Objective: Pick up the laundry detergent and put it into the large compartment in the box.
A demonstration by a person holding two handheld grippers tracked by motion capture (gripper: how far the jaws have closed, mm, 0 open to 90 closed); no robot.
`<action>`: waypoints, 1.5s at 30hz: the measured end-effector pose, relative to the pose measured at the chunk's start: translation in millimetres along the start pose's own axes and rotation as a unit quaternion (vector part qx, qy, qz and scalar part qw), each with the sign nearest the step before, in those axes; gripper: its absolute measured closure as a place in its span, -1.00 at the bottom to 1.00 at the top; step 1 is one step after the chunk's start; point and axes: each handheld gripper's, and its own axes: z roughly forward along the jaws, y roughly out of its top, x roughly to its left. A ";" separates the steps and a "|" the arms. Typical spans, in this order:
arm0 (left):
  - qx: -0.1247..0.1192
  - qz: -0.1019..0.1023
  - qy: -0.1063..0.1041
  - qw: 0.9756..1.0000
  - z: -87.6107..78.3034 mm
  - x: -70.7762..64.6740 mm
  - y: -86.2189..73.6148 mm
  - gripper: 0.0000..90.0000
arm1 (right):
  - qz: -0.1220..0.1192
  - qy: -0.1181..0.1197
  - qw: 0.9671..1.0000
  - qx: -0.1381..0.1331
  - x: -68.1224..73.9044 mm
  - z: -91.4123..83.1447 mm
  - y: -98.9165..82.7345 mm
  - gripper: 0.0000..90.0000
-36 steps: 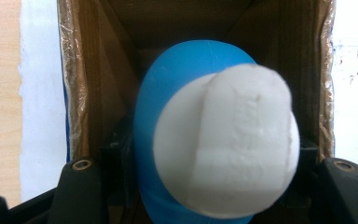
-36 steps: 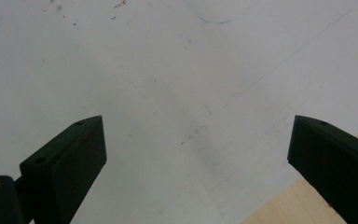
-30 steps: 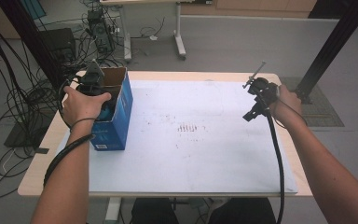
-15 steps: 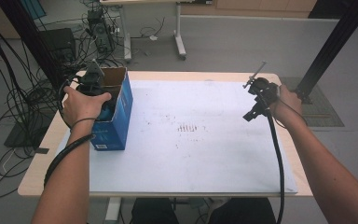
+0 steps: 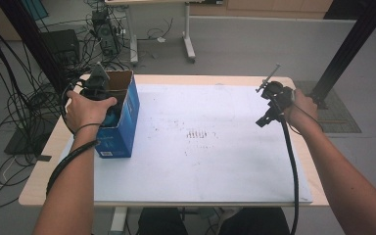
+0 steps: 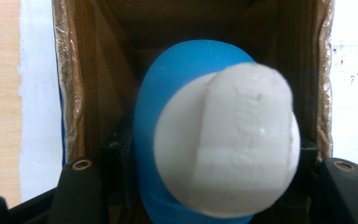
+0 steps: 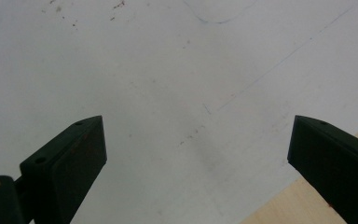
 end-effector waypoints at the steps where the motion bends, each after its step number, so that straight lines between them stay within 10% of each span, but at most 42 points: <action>1: 0.000 0.000 0.000 1.000 0.1 -0.1 0.1 -0.17 | 0.001 0.000 1.000 0.000 0.0 -0.1 -0.1 -0.91; 21: 0.000 -0.010 -0.001 1.000 -3.3 3.4 0.4 -0.29 | -0.001 0.000 1.000 -0.001 0.9 0.2 0.2 -0.91; 45: -0.018 0.000 -0.007 1.000 -51.9 4.1 0.4 -0.37 | -0.007 -0.003 1.000 -0.004 5.0 -3.8 4.4 -0.91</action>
